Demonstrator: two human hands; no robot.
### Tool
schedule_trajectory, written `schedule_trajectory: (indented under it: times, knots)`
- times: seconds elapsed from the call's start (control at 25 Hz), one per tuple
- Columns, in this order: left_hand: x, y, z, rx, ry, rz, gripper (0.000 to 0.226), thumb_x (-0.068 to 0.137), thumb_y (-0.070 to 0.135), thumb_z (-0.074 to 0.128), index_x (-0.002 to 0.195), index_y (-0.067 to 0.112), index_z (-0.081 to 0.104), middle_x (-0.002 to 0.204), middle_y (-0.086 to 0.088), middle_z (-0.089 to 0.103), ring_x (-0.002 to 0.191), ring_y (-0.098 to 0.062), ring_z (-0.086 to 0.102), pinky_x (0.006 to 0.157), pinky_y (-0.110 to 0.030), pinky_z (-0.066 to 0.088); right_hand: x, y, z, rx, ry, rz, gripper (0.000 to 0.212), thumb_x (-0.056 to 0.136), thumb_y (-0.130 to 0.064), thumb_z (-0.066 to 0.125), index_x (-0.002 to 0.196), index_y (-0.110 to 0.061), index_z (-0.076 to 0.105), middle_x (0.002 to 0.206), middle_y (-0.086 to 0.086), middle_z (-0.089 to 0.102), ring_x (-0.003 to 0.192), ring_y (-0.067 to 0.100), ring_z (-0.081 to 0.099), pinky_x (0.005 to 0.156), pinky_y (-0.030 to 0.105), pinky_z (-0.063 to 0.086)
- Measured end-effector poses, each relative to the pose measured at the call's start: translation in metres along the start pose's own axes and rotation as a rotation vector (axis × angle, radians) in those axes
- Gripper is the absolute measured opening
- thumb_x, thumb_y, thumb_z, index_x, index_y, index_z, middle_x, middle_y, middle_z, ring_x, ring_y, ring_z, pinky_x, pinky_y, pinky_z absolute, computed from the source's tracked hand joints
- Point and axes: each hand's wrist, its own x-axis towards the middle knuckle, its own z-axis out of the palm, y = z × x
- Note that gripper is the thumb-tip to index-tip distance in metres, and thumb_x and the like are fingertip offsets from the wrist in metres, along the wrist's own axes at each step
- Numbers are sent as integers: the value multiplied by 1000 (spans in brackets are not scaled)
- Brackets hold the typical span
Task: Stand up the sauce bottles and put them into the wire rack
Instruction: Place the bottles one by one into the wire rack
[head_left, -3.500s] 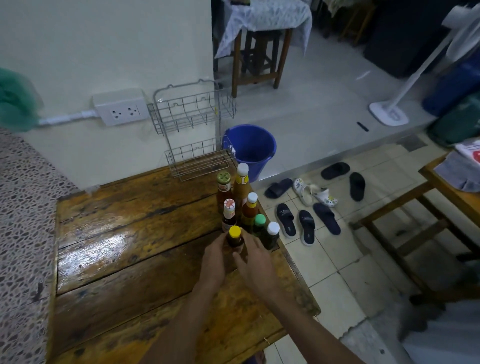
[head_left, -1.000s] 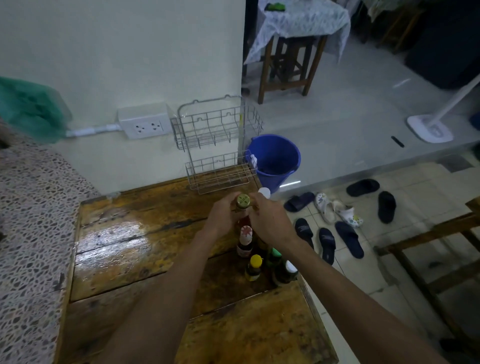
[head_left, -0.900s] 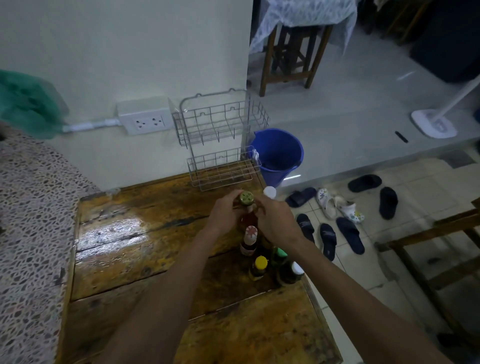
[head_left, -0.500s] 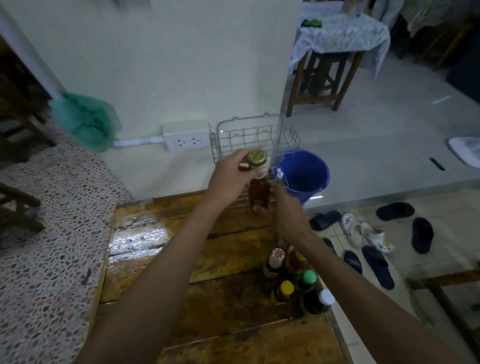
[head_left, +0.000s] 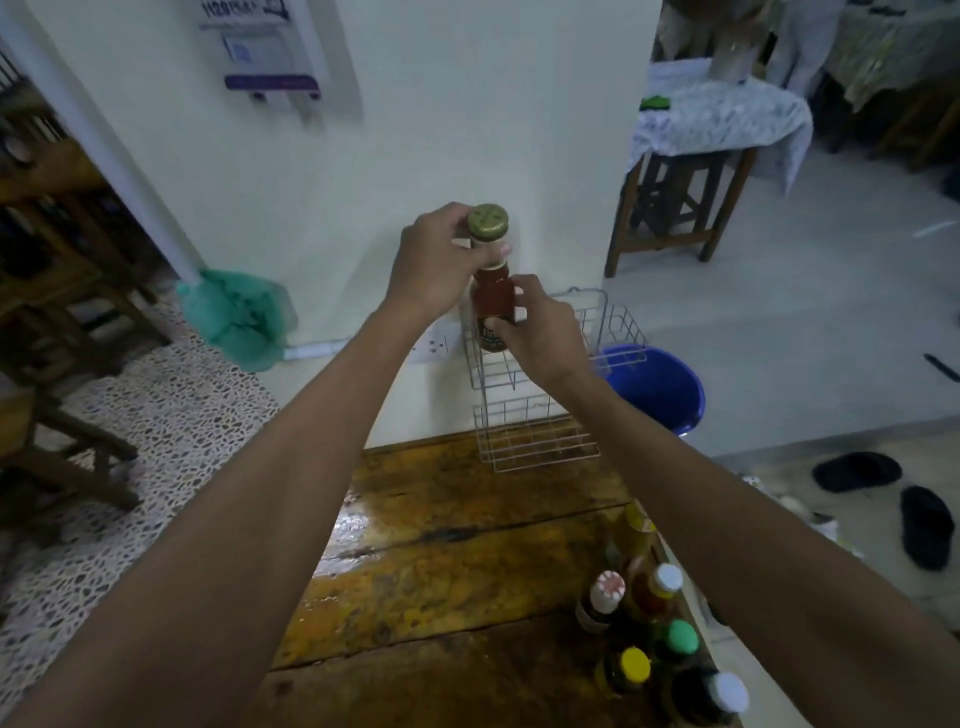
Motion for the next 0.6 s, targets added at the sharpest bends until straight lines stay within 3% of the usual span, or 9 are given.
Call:
schedule_trajectory:
  times: [0.12,0.32,0.48,0.6]
  knots:
    - [10,-20,8,46,-4,-26,40,80,33,88,115,19,75,105,11,73,102,-8,69,99,-33,56,12,12,20,19,-56,12,52,90,-28,75,134,-20,50,121,9,72,96,26,73,83,48,60]
    - [18,-53,16,57,-27,-74,39,82,34,87,114,16,75,109,2,77,102,-16,71,95,-34,57,17,31,45,-9,-91,18,49,91,-27,74,132,-19,50,124,10,71,102,28,72,87,47,59]
    - [16,-59,25,46,5,-45,44,83,36,85,122,18,74,108,6,75,98,-8,69,82,-12,49,17,39,54,-22,-79,21,52,93,-29,72,138,-20,48,125,9,71,99,26,74,85,43,60]
    - [11,-62,34,7,73,-38,45,84,37,84,125,21,73,109,5,77,98,-8,70,88,-20,53,14,40,60,-40,-50,19,57,95,-29,69,144,-17,44,124,12,71,99,28,73,86,45,59]
